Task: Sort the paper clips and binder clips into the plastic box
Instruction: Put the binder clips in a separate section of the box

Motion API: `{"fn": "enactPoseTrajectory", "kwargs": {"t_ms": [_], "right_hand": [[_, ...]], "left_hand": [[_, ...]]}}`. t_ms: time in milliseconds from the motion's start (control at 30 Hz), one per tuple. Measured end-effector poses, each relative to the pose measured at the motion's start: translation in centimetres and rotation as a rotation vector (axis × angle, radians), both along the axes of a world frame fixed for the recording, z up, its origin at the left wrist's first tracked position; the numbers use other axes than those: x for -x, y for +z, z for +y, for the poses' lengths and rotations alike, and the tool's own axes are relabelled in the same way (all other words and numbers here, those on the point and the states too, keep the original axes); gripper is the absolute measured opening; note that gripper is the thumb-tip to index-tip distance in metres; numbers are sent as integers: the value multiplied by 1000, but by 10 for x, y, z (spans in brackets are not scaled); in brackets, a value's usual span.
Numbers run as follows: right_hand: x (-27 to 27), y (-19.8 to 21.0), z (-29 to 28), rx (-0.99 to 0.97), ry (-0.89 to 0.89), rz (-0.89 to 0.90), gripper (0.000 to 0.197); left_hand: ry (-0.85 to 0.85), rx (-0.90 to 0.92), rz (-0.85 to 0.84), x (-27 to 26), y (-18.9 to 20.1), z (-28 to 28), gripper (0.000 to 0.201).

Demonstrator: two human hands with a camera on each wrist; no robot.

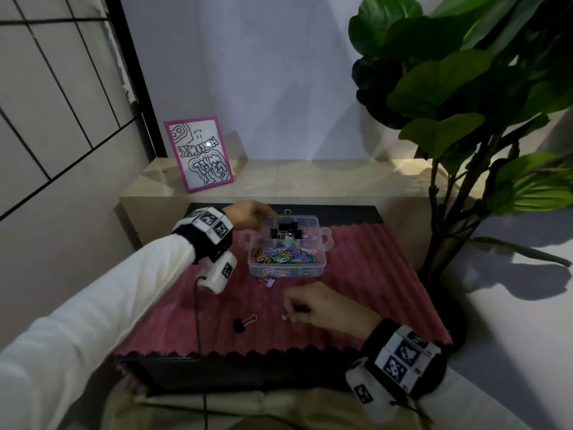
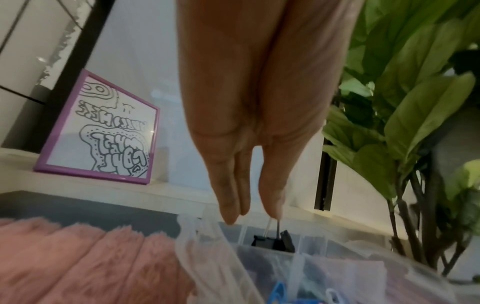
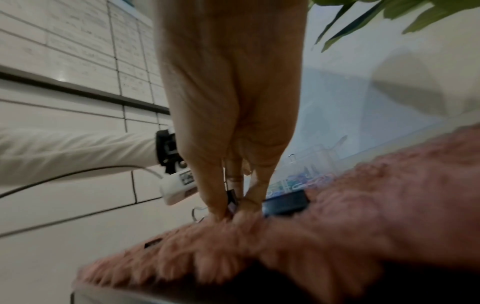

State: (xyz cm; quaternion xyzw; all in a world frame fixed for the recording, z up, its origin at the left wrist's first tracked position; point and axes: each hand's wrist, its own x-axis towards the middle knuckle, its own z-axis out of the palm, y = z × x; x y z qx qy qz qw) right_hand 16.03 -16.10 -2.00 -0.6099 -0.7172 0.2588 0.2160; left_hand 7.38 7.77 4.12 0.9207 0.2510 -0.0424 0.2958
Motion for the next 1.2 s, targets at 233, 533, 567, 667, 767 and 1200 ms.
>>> {"fn": "enactPoseTrajectory", "kwargs": {"t_ms": [233,533,567,667,767,1200], "right_hand": [[-45,24,13,162,-372,869,13],[-79,59,88,227,-493,890,13],[-79,59,95,215,-515,795,13],[-74,60,109,181,-562,467,10],[-67,63,109,133,-528,0,18],[-31,21,-20,238,-168,-341,24]], "left_hand": [[88,257,-230,97,20,-34,30],[-63,-47,115,121,-23,-98,39],[-92,-103,134,116,-26,-101,41],[-131,-158,169,105,-33,-104,38],[-139,-187,216,101,-38,-107,33],[-104,-69,210,97,-39,-97,21]]}}
